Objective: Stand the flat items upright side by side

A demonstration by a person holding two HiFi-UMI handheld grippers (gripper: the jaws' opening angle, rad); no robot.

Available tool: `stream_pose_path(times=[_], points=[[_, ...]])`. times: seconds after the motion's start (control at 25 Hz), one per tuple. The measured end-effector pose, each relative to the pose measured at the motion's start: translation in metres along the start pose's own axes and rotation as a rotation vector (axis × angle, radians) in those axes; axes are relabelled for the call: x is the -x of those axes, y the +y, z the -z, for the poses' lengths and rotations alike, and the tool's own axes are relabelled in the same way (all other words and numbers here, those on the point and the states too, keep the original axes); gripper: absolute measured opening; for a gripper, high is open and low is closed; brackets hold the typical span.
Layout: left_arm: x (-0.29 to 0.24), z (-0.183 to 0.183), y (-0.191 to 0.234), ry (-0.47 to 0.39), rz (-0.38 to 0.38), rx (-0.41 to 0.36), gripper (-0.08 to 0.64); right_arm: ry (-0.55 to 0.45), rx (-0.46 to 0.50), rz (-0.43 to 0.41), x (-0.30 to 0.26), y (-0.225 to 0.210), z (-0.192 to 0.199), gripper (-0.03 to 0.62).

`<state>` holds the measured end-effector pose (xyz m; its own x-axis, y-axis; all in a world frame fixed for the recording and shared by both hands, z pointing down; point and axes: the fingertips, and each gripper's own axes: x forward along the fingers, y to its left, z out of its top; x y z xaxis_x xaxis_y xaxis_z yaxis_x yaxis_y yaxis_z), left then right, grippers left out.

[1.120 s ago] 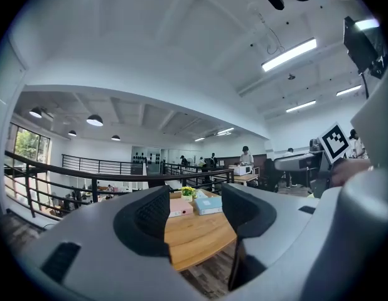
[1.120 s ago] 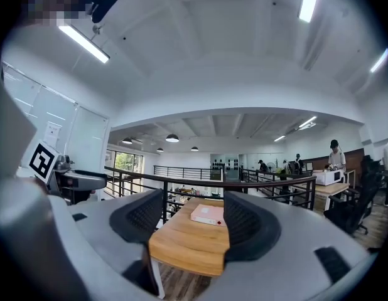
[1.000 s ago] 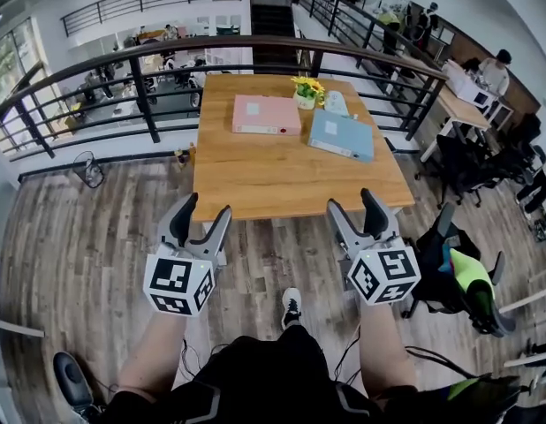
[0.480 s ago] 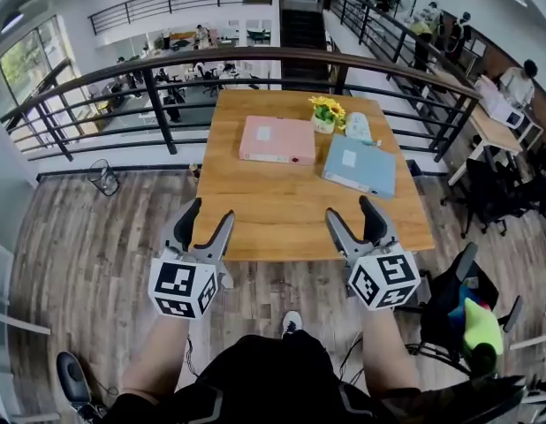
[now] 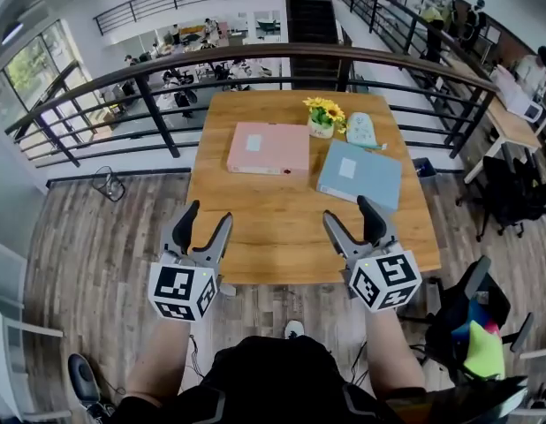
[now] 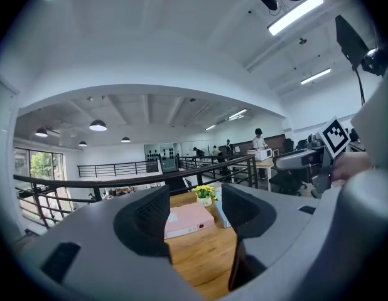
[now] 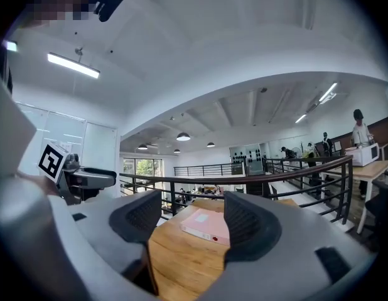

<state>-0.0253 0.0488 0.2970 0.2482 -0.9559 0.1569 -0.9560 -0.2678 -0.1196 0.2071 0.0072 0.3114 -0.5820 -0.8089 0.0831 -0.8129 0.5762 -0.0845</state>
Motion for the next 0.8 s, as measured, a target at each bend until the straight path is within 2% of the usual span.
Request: stream_pose_path(times=[0.24,0.4,0.6,0.8], points=[[-0.037,0.006,0.005,0.047,-0.016,0.000,0.276,0.022,0.009,-0.024,-0.031,-0.028,0.007,0.322],[-0.055,0.005,0.016,0.046,-0.004,-0.002,0.276,0.024,0.019,-0.011,-0.053,-0.034,0.006,0.325],[-0.081,0.013,0.043,0.064,0.059,-0.022,0.276,0.025,-0.001,0.018,-0.092,-0.031,0.004,0.330],[-0.107,0.018,0.090,0.063,0.103,-0.017,0.276,0.045,0.005,0.062,-0.137,-0.019,0.003,0.334]])
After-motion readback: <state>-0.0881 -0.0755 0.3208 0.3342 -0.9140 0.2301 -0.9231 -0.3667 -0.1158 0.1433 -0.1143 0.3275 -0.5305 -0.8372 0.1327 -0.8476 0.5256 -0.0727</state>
